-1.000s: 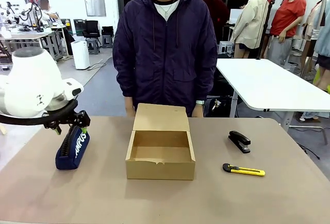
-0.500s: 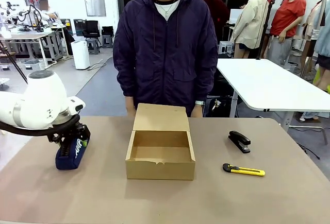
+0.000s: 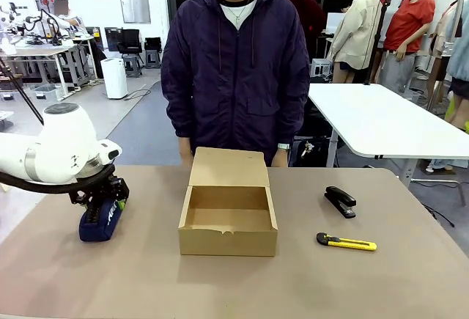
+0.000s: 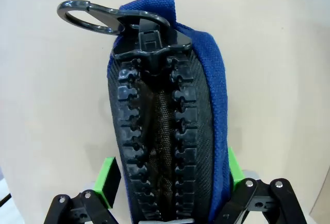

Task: Pack the items into the box.
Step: Pick up the item indicated by the person and place it inside the Mailer Box.

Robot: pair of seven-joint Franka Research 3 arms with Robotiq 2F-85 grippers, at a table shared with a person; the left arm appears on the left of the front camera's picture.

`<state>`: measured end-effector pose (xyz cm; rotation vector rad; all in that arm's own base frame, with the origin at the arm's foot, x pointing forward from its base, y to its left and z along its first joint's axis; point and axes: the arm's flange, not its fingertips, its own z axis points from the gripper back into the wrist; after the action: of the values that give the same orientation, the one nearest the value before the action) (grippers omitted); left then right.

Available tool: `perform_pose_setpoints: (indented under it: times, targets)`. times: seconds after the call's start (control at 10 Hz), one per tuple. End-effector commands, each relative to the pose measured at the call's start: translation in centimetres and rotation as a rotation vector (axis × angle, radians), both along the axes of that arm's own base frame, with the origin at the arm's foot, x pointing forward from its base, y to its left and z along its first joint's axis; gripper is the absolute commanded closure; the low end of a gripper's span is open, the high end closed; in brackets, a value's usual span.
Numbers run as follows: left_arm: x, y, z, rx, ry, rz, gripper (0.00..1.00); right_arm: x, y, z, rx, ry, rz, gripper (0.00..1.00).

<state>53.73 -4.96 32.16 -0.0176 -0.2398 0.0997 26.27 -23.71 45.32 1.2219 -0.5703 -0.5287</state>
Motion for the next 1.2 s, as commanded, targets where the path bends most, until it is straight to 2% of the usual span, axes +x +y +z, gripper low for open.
perform_pose_setpoints:
  times: [0.0, 0.1, 1.1]
  targets:
    - [0.2, 0.1, 0.3, 0.017, 0.032, -0.01, 0.51, 0.2, -0.2, 0.3, 0.004, -0.025, -0.001, 0.0]
    - [0.3, 0.0, 0.5, 0.019, 0.027, -0.01, 1.0, 0.2, -0.2, 0.3, 0.004, -0.025, -0.001, 0.0]
    - [-0.2, 0.0, 1.3, 0.048, 0.053, 0.012, 1.0, 0.2, -0.2, 0.3, 0.004, -0.025, -0.001, 0.0]
